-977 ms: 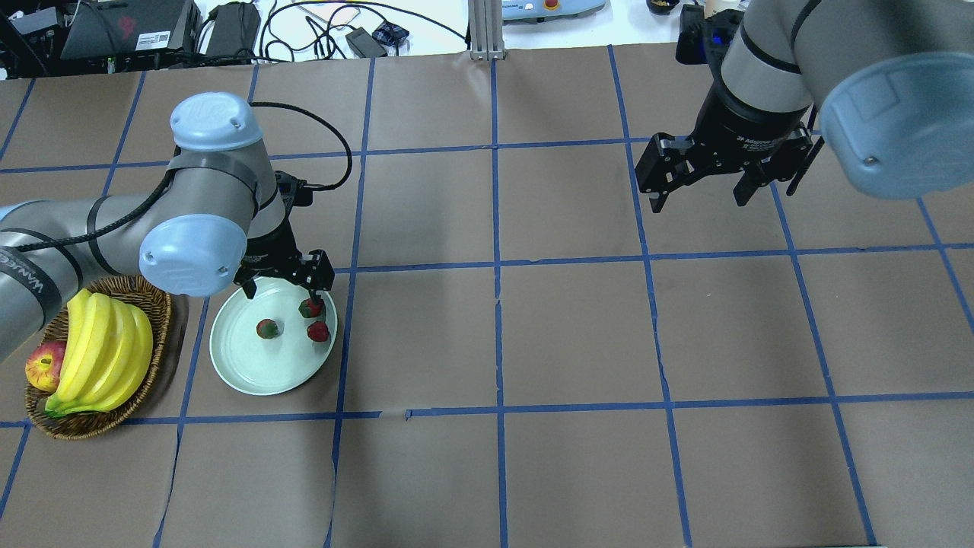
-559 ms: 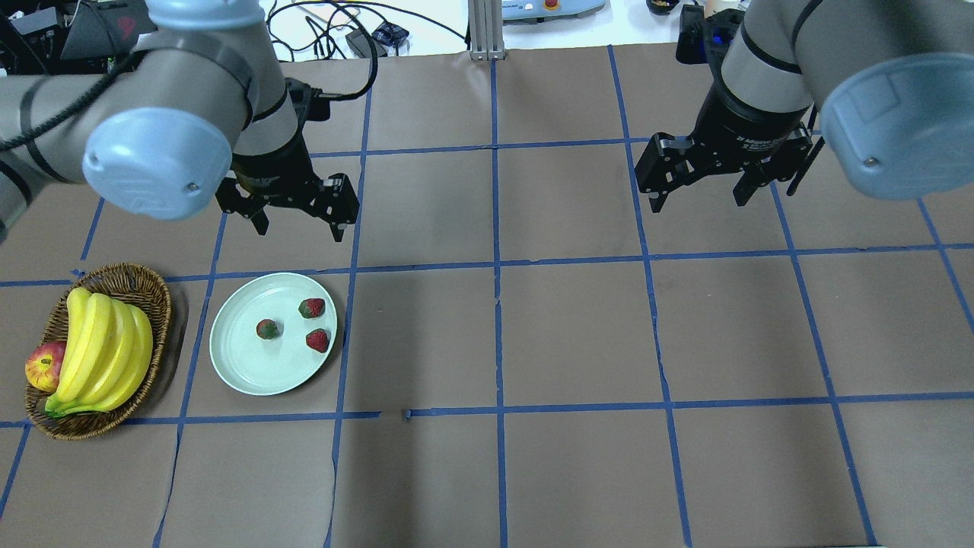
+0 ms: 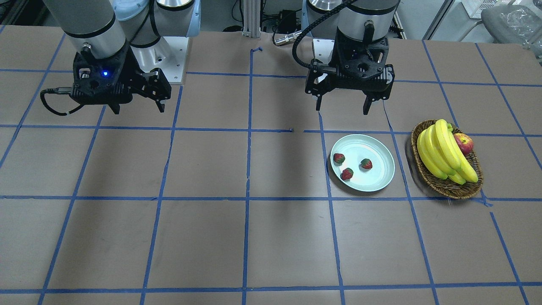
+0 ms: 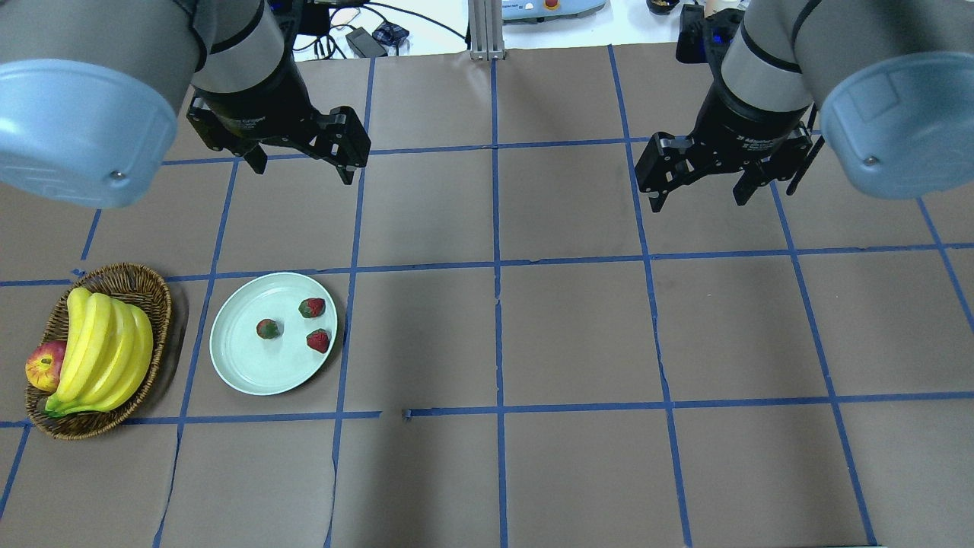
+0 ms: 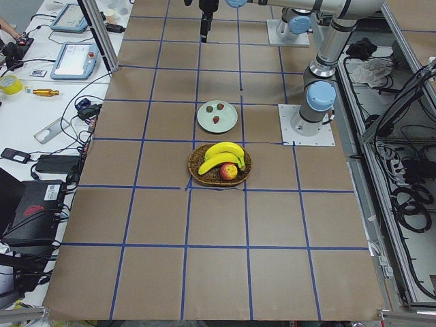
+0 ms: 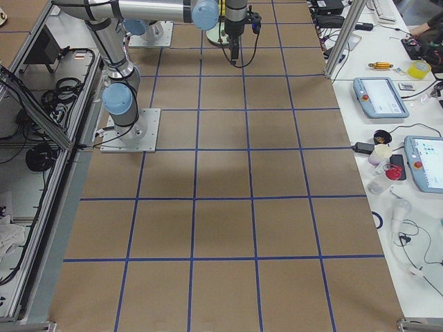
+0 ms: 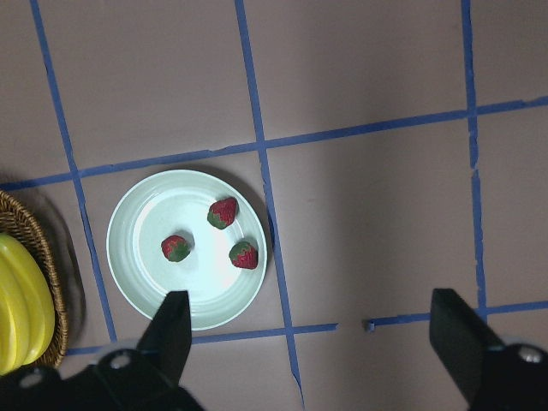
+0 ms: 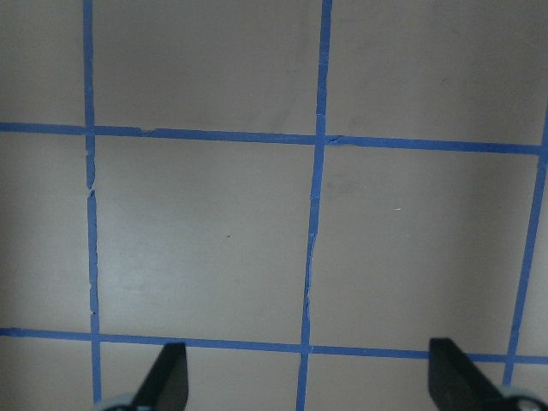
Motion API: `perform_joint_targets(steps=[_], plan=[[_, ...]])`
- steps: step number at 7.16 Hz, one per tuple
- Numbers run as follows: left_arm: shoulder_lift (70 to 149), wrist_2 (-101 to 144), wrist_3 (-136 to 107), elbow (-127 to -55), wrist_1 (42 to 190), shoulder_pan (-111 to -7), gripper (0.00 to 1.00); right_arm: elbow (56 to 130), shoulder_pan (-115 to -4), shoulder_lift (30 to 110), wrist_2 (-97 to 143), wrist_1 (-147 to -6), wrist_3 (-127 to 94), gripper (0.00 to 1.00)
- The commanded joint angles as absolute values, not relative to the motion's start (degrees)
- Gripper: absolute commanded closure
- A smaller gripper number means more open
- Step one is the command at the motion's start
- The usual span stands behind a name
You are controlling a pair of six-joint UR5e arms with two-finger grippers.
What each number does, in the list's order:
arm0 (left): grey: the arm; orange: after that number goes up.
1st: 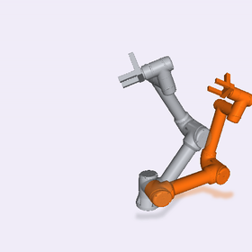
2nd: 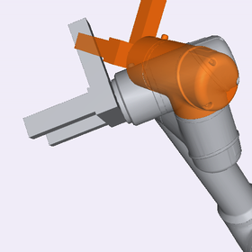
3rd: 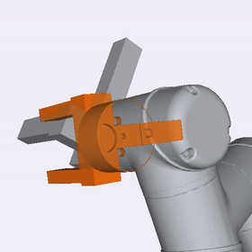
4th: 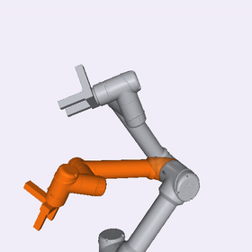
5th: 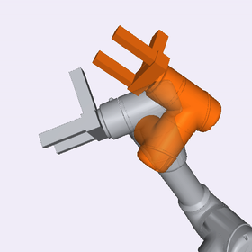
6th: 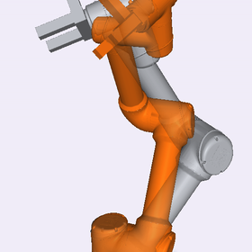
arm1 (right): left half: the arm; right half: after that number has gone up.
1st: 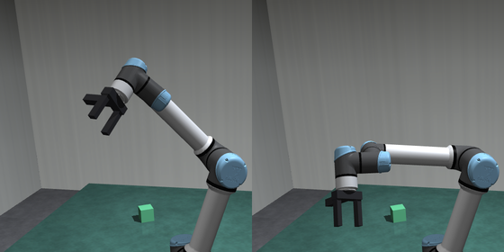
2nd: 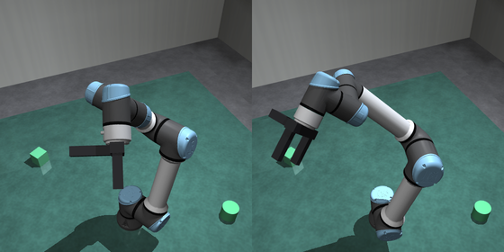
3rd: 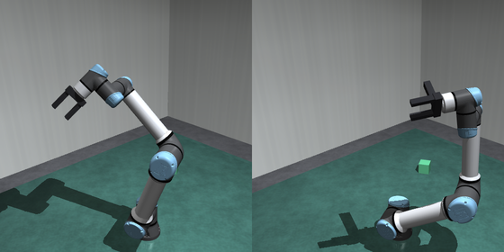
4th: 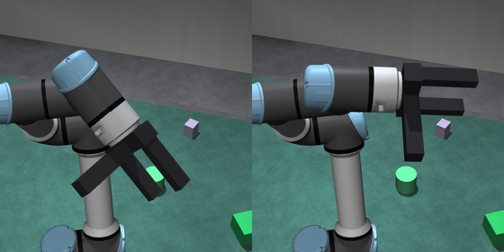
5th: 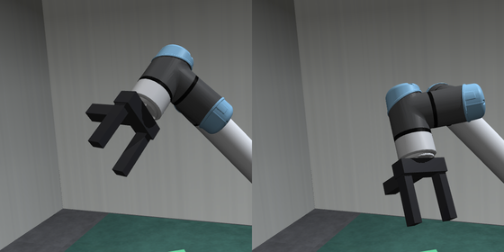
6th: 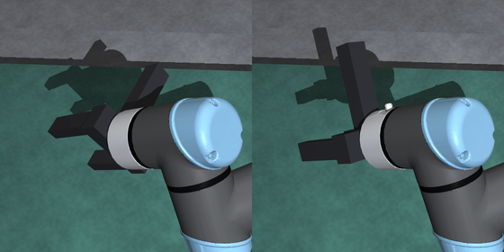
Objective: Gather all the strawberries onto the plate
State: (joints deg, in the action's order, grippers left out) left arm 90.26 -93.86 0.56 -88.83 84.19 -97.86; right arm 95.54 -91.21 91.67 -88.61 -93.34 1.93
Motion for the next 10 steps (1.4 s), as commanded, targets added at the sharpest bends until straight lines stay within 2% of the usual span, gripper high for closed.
perform_joint_targets(steps=[1, 10], plan=[[89.7, -87.1, 3.7, -88.9, 83.3, -93.4, 0.00, 95.5, -91.2, 91.7, -88.6, -93.3, 1.9, 0.00], [87.1, -87.6, 4.4, -91.4, 84.0, -92.3, 0.00, 95.4, -91.2, 91.7, -87.7, -93.3, 1.4, 0.00]])
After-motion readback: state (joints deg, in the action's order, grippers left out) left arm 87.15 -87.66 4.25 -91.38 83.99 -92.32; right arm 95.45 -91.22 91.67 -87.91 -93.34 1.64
